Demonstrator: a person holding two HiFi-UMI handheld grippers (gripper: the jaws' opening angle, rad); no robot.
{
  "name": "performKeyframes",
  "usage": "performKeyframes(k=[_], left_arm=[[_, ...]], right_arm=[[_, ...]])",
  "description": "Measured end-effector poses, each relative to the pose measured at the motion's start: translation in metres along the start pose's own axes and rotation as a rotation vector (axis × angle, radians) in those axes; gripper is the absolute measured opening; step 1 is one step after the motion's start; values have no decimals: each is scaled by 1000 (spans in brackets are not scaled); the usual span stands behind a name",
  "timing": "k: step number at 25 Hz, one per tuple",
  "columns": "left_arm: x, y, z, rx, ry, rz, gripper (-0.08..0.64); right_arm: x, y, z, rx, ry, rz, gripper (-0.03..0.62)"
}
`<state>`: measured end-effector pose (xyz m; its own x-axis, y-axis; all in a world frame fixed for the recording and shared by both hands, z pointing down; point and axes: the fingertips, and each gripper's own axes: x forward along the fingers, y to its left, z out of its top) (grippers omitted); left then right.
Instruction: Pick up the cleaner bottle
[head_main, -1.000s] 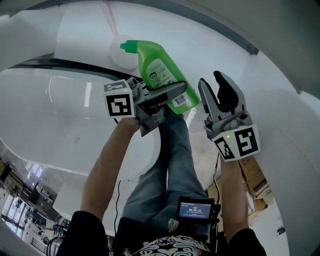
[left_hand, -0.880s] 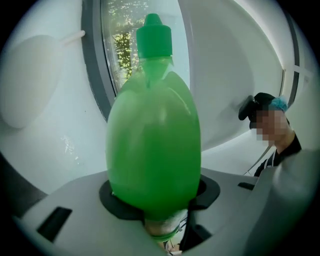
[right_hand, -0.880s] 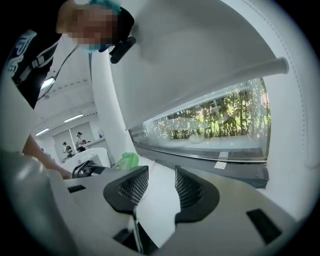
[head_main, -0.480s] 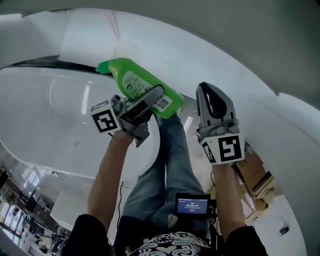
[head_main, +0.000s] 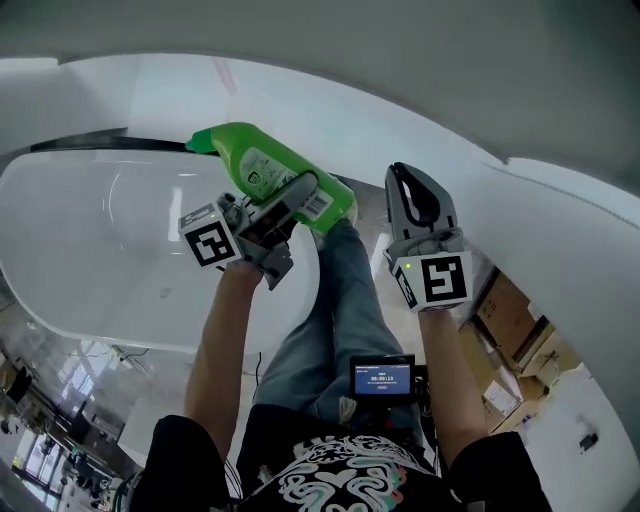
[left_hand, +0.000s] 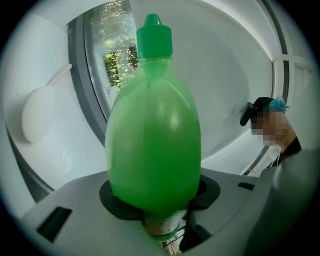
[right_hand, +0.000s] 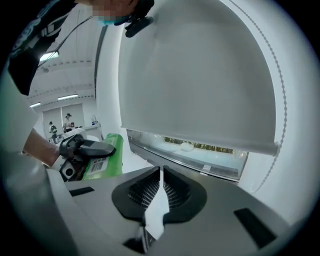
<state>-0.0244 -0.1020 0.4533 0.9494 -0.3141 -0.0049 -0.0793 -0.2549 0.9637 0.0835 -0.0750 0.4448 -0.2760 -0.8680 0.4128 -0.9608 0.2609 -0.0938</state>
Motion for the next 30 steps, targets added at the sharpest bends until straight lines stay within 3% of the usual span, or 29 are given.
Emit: performKeyframes(k=[5, 18, 30], left_arm=[[1, -6, 0, -4, 12, 10, 201], [-1, -87, 4, -11, 8, -1, 201], [-4, -149, 6, -2, 8, -13, 201]], right_arm=[[2, 2, -6, 9, 26, 19, 41], [-40, 13, 66, -23, -9, 48, 41], [-81, 3, 112, -59, -5, -22, 40]])
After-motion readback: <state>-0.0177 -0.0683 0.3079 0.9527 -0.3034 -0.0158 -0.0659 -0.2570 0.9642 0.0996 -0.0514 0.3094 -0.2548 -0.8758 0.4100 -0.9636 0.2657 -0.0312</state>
